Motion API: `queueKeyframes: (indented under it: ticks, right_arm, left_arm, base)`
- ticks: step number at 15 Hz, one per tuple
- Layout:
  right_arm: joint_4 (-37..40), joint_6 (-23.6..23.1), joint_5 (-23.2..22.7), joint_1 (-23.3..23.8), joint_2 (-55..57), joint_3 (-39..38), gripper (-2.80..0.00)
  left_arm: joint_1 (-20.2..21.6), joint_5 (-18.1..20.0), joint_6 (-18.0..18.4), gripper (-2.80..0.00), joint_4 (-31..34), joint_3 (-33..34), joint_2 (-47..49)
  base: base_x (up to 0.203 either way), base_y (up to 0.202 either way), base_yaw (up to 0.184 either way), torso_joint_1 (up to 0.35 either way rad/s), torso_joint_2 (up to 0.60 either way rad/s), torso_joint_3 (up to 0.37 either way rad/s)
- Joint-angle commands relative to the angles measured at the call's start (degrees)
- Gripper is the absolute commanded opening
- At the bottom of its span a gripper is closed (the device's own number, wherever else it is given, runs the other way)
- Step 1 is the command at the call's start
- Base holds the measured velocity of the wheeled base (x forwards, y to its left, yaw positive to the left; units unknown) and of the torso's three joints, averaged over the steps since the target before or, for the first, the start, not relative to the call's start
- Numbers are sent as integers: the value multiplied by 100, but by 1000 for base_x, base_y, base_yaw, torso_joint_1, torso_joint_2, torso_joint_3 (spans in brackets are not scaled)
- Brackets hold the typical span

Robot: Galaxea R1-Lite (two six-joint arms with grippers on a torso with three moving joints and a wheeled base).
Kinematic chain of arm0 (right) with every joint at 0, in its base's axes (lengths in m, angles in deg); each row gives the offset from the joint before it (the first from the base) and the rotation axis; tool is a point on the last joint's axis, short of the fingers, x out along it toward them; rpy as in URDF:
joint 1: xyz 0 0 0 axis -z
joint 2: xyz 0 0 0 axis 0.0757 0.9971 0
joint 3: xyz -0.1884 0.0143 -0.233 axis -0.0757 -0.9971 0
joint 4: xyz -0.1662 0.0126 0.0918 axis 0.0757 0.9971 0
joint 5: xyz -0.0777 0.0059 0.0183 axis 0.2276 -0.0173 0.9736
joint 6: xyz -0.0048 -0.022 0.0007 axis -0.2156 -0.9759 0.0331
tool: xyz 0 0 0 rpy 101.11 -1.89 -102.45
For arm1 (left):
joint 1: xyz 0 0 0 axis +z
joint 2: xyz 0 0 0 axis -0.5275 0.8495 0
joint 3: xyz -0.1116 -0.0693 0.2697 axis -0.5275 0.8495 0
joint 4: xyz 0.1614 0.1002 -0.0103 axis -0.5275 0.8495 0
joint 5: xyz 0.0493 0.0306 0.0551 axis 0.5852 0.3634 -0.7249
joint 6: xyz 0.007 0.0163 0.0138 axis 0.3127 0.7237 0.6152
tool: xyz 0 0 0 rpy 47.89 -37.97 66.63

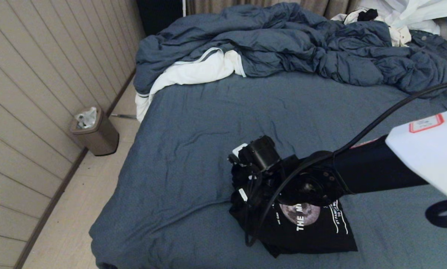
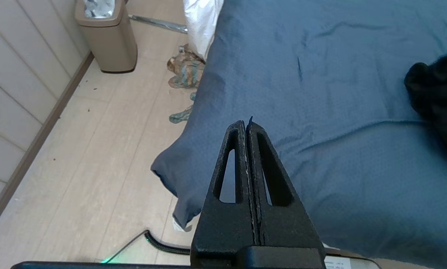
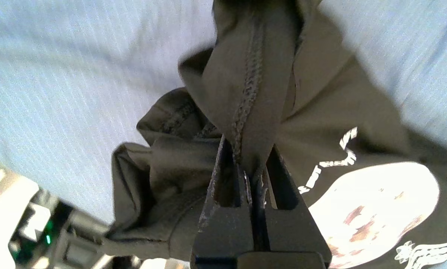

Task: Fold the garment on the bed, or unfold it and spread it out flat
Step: Unford the black T-shirt

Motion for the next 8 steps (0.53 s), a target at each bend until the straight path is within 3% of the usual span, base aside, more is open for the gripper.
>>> queueKeyframes:
  ticks: [1,8]
  right_arm:
    - [6,-19,12,-100,79,276,-280]
    - [48,-47,43,-770,622,1178,-280]
  left_arm:
    - [2,-2,-7,-280,-2,0,9]
    - [2,-2,-7,-280,-2,0,9]
  base:
    - [0,0,0,0,0,0]
    - [0,0,0,0,0,0]
